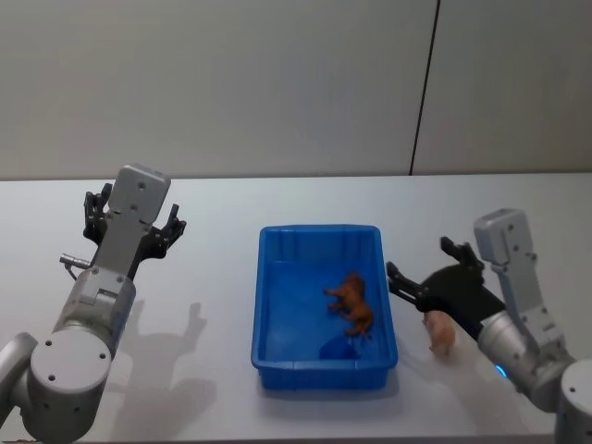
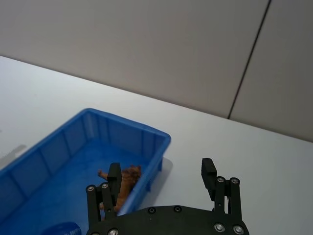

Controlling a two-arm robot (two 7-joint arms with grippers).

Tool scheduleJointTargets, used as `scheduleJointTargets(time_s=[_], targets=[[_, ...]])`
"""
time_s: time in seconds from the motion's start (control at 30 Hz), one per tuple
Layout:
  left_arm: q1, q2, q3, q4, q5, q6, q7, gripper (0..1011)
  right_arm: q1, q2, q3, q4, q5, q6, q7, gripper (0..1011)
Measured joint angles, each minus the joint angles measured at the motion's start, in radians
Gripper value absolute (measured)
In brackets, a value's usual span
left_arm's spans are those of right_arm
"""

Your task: Pick up the two dolls from the table and place them into the box.

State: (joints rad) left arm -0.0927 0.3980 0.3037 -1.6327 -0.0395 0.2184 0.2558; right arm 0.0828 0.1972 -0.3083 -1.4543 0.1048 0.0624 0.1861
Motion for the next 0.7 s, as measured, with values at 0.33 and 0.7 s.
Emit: scheduleJointTargets(time_s=[0.33,0.7], targets=[[0.000,0.000,0.000,0.000,0.000,0.000,0.000,1001,-0.070,0.031,0.011,-0.071,0.015,0.096,-0.100,1001],[0.000,0.000,0.000,0.000,0.000,0.000,0.000,1001,-0.109,0.040,0.011,-0.073,0.033,0.145,-0.129,1001]])
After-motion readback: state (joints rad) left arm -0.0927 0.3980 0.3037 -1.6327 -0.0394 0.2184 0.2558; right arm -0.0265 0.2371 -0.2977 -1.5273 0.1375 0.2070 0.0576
